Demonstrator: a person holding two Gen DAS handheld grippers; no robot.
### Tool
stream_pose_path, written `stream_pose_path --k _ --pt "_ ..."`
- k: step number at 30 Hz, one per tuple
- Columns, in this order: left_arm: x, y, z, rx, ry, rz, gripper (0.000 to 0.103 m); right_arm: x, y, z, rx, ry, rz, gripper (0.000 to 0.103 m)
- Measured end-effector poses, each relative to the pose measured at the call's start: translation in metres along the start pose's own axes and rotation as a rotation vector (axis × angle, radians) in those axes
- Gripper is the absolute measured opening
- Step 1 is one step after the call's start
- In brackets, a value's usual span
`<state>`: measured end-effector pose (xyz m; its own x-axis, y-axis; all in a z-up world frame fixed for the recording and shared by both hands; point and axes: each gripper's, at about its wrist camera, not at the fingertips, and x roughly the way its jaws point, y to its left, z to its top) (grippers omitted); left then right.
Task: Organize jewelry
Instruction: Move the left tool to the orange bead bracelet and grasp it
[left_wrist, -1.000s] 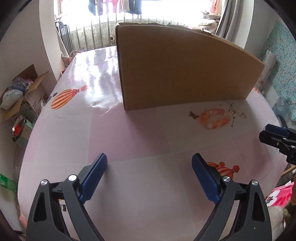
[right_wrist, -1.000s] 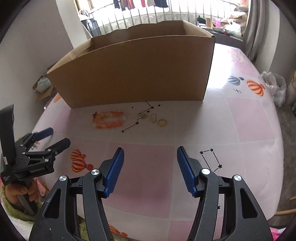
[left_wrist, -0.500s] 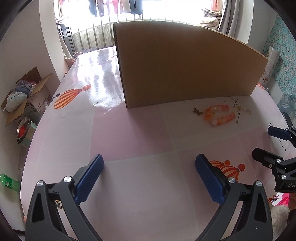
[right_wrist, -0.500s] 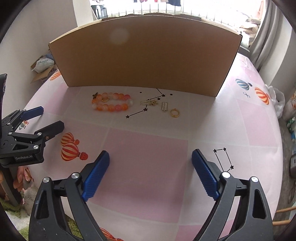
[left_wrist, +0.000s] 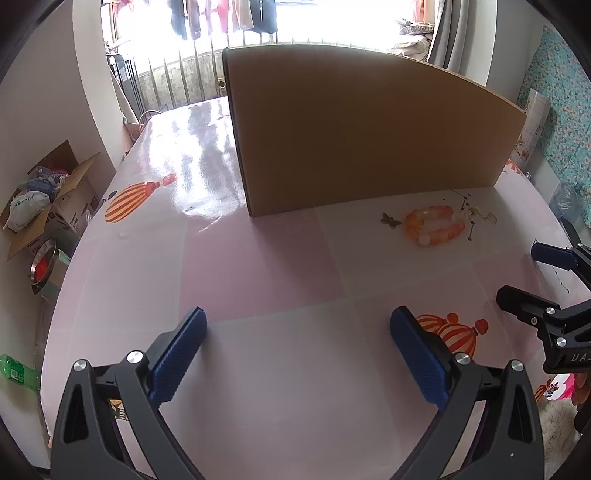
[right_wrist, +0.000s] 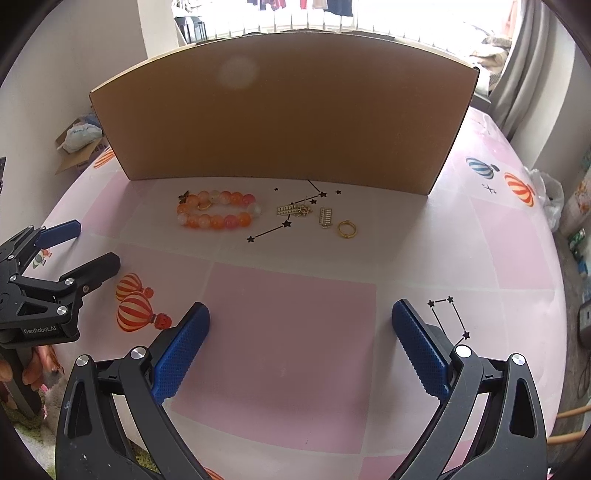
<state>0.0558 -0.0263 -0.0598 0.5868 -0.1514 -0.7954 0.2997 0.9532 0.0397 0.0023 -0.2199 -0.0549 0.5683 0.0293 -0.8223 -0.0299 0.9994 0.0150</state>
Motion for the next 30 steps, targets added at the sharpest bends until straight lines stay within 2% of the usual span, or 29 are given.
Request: stream_pose_path --k 4,9,11,15,18,21,26,30 --pt "0.001 0.001 0.0 0.015 0.007 -0.013 0.098 -0.002 -0.013 0.001 0.006 0.0 0.033 0.095" --pt "0.0 -0.001 0.005 0.026 0.012 -0.013 0.098 -0.01 -0.037 0.005 0.098 -0.024 0.139 0.094" --pt "-0.009 -0.005 0.008 0.029 -0.042 -0.043 0.097 -0.011 -0.039 0.007 0.113 -0.051 0.17 0.088" --pt "-0.029 -0.024 0.02 0.052 -0.155 -0.133 0.086 -0.017 -0.043 0.009 0.101 -0.104 0.219 0.078" --pt "-0.034 -0.041 0.029 0.087 -0.194 -0.224 0.074 -0.018 -0.04 0.014 0.106 -0.118 0.234 0.073" --pt "-0.025 -0.062 0.038 0.163 -0.165 -0.253 0.061 -0.009 -0.044 0.015 0.133 -0.109 0.253 0.067" --pt "-0.003 -0.095 0.047 0.322 -0.079 -0.201 0.051 -0.003 -0.052 0.013 0.185 -0.11 0.296 0.064" --pt "0.015 -0.108 0.052 0.38 -0.019 -0.176 0.035 -0.003 -0.054 0.013 0.18 -0.117 0.308 0.064"
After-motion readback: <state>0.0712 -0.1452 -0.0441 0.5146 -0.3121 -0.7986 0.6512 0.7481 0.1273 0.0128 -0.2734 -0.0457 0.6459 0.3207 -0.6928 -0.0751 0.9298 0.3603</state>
